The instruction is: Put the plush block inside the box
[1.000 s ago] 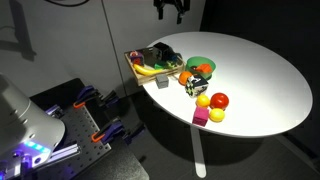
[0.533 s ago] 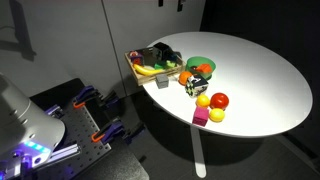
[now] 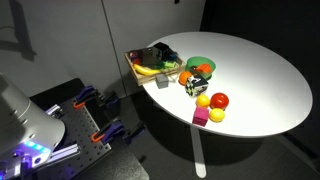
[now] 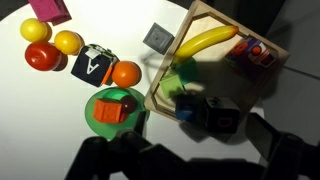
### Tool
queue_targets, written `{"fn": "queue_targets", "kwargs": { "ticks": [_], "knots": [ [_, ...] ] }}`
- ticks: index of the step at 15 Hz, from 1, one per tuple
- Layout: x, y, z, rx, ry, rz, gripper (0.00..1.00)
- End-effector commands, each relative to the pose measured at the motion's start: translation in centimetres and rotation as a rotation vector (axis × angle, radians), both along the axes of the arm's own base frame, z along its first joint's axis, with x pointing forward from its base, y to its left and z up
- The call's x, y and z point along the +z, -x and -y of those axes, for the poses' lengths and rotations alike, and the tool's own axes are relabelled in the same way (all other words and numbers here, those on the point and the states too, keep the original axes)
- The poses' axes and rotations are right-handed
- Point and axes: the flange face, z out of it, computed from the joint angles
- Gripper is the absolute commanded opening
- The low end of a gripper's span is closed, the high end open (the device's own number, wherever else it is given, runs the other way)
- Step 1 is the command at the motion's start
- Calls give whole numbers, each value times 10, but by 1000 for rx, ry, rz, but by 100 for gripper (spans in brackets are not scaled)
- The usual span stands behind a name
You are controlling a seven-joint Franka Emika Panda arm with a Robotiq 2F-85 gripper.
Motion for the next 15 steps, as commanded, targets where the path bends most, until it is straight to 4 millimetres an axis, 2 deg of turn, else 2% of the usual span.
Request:
{"fn": "queue_targets", "kwargs": {
  "ticks": [1,6,7,15],
  "knots": [
    [17,29,3,32,-15,-8,100],
    [32,54,4,7,-7,3,100],
    [23,39,0,17,-1,-2,100],
    [20,40,0,18,-1,-10,100]
  ]
}}
